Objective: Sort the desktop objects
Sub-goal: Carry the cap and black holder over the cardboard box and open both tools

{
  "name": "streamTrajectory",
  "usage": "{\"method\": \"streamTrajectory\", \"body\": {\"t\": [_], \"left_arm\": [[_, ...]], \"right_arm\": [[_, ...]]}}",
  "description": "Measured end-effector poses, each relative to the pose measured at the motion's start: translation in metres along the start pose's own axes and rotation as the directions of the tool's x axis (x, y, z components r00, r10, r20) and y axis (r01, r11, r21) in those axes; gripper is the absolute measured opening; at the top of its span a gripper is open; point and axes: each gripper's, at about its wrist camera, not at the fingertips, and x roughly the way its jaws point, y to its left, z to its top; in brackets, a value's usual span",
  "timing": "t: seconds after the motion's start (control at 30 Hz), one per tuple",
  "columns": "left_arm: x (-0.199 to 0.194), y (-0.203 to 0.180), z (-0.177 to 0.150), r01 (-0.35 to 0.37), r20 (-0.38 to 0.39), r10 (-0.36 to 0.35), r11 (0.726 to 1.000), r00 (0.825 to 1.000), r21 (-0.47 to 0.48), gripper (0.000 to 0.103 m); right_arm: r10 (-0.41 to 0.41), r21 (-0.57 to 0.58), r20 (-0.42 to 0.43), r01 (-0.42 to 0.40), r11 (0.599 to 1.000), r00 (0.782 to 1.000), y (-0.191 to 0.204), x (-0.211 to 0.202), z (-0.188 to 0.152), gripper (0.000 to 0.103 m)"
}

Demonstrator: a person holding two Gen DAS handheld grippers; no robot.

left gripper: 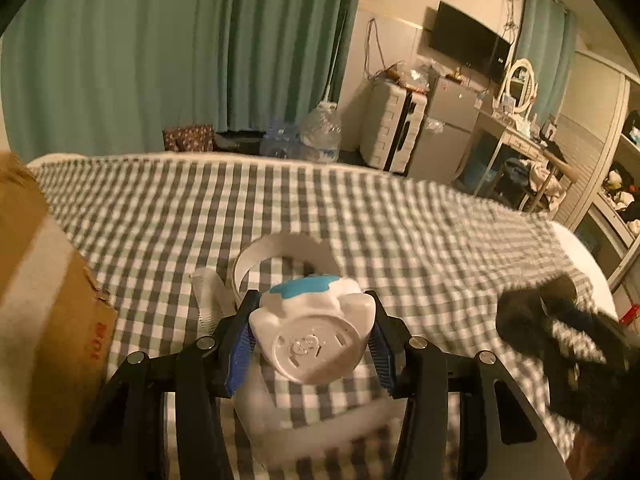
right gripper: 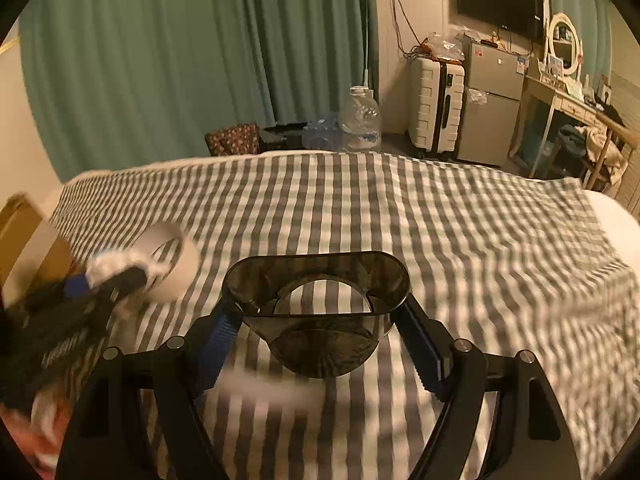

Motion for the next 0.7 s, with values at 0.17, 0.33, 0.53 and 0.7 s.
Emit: {"method": "streamTrajectory", "body": {"t": [0.17, 0.33, 0.53, 0.7], "left_arm": [[-0.049, -0.007, 0.006, 0.034, -0.024, -0.035, 0.997, 0.999, -0.073, 0.052], [-0.115, -0.011, 0.02, 0.065, -0.052, -0.069, 0.996, 0.996, -0.058, 0.052], [-0.212, 0.019, 0.065, 0.1, -0.029, -0.102, 0.992, 0.994, -0.077, 0.052], [-0.283, 0.043, 0.095, 0.029, 0.016, -0.03, 0.999, 0.999, 0.017, 0.052]], "right_arm": [[-0.003, -0.032, 0.007, 0.003, 0.999, 1.0, 0.011, -0.067, -0.021, 0.077], [0.018, 0.013, 0.074, -0.019, 1.0, 0.997, 0.02, -0.131, -0.028, 0.077], [0.067, 0.065, 0.191, -0.081, 0.995, 0.979, 0.037, -0.212, -0.006, 0.077], [0.097, 0.06, 0.296, -0.12, 0.991, 0.95, 0.067, -0.278, 0.016, 0.077]]}}
